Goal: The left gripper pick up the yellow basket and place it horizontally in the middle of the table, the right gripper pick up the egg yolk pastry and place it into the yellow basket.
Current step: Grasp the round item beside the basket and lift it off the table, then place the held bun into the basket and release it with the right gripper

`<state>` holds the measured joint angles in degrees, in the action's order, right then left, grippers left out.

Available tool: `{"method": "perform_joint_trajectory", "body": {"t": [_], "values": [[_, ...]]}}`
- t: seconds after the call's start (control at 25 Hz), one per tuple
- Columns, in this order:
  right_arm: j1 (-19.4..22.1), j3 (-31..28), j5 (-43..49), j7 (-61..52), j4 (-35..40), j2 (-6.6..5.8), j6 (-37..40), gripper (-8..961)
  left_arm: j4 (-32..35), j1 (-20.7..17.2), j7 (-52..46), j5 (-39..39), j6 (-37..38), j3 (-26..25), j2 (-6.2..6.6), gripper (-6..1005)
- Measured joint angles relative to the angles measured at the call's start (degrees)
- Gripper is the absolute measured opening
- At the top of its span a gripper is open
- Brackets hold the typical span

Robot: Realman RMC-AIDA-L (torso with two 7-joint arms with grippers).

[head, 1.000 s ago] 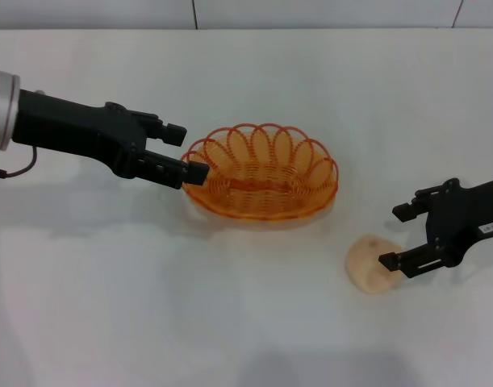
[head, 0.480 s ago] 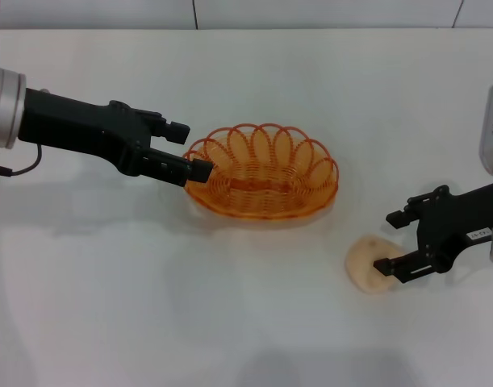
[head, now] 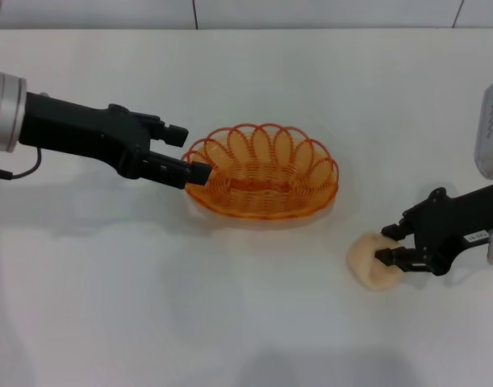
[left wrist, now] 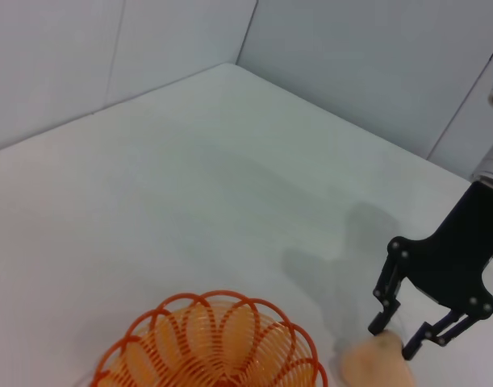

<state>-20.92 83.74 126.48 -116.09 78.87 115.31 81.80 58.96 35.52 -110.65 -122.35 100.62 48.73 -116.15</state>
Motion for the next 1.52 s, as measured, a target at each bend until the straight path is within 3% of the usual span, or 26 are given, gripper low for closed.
{"method": "perform_joint_trajectory", "body": {"t": [0.44, 1.08, 1.52], "values": [[0.0, 0.3, -0.4, -0.5, -0.6, 0.0, 0.4, 148, -0.2, -0.1, 0.0, -0.1, 0.0, 0.0, -0.12, 887], [-0.6, -0.9, -2.9, -5.1, 10.4, 0.01, 3.6, 41, -0.4, -1.5, 0.7, -0.1, 0.4, 0.0, 0.53, 887], [-6.6, 0.5, -3.7, -6.0, 7.4, 0.52, -2.7, 36, 0.0, -2.3, 1.5, 0.0, 0.6, 0.0, 0.89, 887]]}}
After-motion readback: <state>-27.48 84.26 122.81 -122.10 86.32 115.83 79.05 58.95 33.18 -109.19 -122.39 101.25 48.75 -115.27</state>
